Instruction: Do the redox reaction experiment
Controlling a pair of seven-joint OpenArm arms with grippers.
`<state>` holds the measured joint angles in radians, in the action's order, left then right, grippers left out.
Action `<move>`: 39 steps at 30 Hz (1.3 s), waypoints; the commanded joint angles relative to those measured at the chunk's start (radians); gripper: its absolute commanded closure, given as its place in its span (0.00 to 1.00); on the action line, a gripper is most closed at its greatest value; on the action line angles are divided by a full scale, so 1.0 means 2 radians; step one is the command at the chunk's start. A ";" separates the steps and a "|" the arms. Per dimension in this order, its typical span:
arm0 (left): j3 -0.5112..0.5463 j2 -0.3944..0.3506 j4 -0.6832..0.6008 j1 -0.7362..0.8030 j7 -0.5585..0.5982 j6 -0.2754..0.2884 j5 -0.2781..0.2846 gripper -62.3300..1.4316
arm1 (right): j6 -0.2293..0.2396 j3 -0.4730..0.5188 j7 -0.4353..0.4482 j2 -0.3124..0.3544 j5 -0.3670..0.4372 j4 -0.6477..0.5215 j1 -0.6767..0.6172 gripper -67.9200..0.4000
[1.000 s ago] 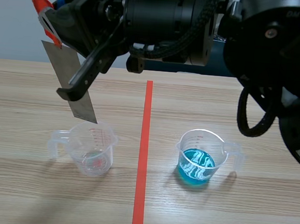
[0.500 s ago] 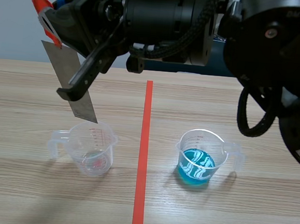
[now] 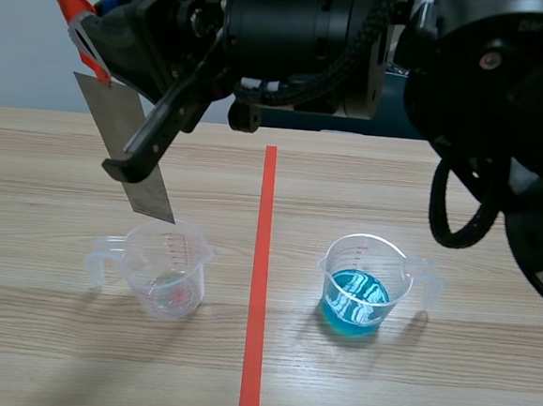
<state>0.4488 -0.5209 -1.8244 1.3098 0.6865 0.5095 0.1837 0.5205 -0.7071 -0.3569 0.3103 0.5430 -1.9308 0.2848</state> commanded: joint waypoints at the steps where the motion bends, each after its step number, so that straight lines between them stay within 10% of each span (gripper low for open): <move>1: 0.000 0.001 -0.006 0.000 0.010 0.001 0.006 0.00 | -0.002 0.001 0.008 -0.003 0.006 0.000 0.007 0.98; 39: 0.000 0.003 -0.006 -0.075 -0.096 0.001 0.006 0.00 | -0.002 0.001 0.021 -0.003 0.007 0.000 0.007 0.98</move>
<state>0.4492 -0.5209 -1.8248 1.1522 0.4793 0.5095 0.1837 0.5205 -0.7071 -0.3386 0.3103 0.5438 -1.9301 0.2848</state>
